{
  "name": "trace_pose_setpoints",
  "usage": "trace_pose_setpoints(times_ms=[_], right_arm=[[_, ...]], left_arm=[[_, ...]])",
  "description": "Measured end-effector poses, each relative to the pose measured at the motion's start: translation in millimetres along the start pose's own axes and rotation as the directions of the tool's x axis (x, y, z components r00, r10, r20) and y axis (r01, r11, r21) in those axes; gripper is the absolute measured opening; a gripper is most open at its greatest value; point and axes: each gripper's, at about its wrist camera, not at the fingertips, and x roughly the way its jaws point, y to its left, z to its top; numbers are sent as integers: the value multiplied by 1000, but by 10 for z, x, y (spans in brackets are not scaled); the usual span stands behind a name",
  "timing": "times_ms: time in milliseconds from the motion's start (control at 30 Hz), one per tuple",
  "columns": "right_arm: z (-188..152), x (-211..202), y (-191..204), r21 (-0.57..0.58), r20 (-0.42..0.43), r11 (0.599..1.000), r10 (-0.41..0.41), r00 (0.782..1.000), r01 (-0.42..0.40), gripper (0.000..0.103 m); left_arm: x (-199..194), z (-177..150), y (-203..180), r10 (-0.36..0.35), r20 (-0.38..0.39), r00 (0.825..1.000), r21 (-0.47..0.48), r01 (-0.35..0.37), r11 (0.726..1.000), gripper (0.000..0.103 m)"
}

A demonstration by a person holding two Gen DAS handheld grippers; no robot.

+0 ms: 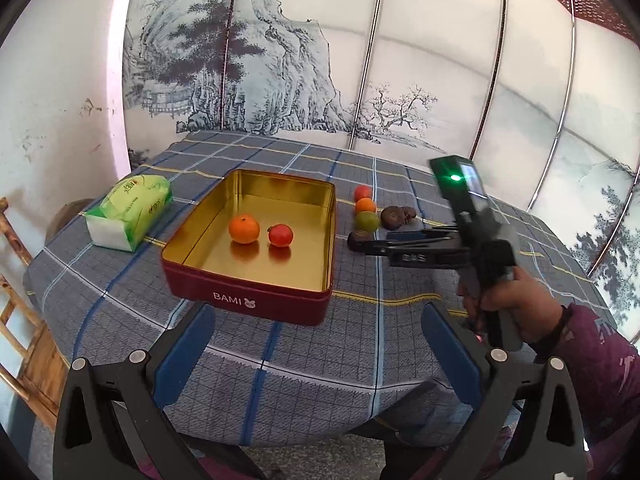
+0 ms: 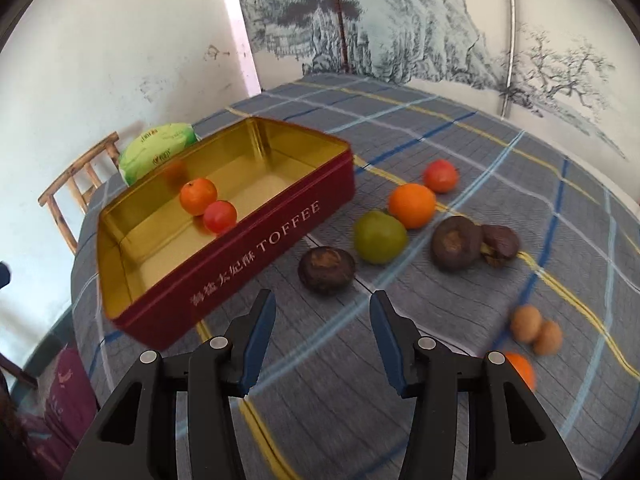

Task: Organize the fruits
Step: 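Grasp the brown dried fruit with the right gripper and lift, then grasp the second mandarin with the left gripper while the right gripper holds the dried fruit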

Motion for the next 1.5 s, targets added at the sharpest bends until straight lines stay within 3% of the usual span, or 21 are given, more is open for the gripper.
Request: trace_pose_setpoints(times_ms=[200, 333, 500, 567, 667, 767, 833, 1000, 1067, 1133, 1267, 1300, 1433, 1500], right_arm=[[118, 267, -90, 103, -29, 994, 29, 999, -26, 50], [142, 340, -76, 95, -27, 995, -3, 1000, 5, 39], [-117, -197, -248, 116, 60, 993, -15, 998, 8, 39], [-326, -546, -455, 138, 99, 988, -84, 992, 69, 39], [-709, -1014, -920, 207, 94, 950, -255, 962, 232, 39], [-1091, -1301, -1416, 278, 23, 881, -404, 914, 382, 39], [-1292, -1398, -1643, 322, -7, 848, -444, 896, 422, 39], [-1467, -1509, -1867, 395, 10, 822, -450, 893, 410, 39], [-1471, -1501, -1898, 404, 9, 827, -431, 902, 392, 39], [-1493, -1542, -1897, 411, 35, 833, -420, 907, 370, 39], [-1533, -1558, -1963, 434, 54, 838, -389, 920, 329, 39], [-1536, -1559, -1965, 437, 58, 840, -382, 922, 320, 39], [-1540, -1571, -1965, 442, 72, 846, -365, 928, 299, 39], [-1540, -1571, -1970, 447, 79, 846, -359, 930, 289, 39]], left_arm=[[62, 6, -4, 11, -24, 1000, 6, -11, 1000, 102], [83, 21, -12, 9, -32, 999, 6, -9, 1000, 102], [112, 82, -115, -24, -24, 999, 61, 25, 998, 102], [165, 129, -226, -63, -32, 998, 115, 66, 991, 102], [322, 205, -455, -134, -73, 988, 189, 146, 971, 102], [570, 285, -749, -204, -121, 972, 254, 229, 940, 102], [780, 352, -955, -213, -138, 967, 294, 245, 924, 102], [1185, 568, -1329, -291, -175, 941, 315, 333, 889, 102], [1342, 618, -1492, -276, -175, 945, 366, 322, 873, 102], [1531, 640, -1638, -283, -196, 939, 406, 340, 848, 102], [1847, 622, -1807, -260, -229, 938, 448, 338, 827, 98], [1923, 623, -1820, -262, -241, 934, 446, 347, 825, 96], [2217, 617, -1786, -269, -322, 908, 382, 385, 840, 73], [2339, 624, -1770, -263, -343, 902, 356, 384, 852, 71]])
